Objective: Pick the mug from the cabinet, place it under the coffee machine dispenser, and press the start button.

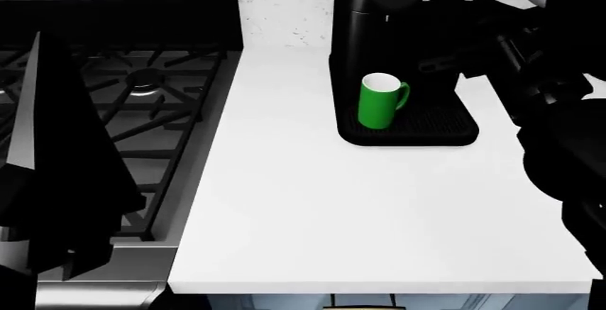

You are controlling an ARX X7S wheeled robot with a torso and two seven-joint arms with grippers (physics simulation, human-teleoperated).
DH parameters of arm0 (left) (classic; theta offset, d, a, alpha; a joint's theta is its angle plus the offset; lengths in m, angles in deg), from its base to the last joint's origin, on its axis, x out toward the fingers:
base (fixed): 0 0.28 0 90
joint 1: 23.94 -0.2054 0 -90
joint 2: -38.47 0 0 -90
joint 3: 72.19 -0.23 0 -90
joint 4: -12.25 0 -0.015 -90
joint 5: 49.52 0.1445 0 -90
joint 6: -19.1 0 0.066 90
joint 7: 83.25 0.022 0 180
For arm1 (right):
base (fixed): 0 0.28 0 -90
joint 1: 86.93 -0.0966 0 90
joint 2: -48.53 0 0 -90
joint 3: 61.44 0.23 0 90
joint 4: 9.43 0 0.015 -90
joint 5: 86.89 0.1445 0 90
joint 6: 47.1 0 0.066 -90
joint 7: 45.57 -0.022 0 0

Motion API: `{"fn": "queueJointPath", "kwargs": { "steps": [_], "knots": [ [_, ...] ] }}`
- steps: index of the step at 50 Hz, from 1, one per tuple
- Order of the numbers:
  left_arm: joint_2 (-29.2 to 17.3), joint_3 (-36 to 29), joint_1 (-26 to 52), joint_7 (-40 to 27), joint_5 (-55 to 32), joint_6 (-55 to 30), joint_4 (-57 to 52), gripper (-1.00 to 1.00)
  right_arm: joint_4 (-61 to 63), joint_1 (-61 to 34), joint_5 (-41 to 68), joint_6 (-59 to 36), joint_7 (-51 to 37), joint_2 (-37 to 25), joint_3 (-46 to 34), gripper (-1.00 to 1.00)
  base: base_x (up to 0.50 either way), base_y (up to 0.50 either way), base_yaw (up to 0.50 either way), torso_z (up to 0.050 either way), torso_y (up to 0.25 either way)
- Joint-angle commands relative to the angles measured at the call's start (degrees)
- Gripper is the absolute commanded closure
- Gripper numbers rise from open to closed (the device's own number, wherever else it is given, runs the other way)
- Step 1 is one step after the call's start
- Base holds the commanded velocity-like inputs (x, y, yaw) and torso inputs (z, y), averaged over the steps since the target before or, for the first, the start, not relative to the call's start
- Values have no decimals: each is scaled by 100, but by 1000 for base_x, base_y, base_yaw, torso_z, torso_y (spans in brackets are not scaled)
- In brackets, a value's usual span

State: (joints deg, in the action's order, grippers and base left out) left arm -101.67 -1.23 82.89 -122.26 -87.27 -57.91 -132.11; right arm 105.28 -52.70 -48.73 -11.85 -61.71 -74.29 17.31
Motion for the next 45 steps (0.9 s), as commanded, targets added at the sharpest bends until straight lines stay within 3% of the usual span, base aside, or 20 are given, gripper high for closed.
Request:
{"fn": "queueJointPath", "kwargs": {
  "steps": [1, 45],
  "knots": [
    [-20, -9, 3, -13, 9, 8, -7, -100, -260, -39, -151, 139, 47, 27, -123, 100, 0, 0, 0, 0, 0],
    [-120, -27, -22, -79, 53, 68, -40, -100, -1913, -550, -880, 978, 466, 268, -711, 100, 0, 0, 0, 0, 0]
  ]
}}
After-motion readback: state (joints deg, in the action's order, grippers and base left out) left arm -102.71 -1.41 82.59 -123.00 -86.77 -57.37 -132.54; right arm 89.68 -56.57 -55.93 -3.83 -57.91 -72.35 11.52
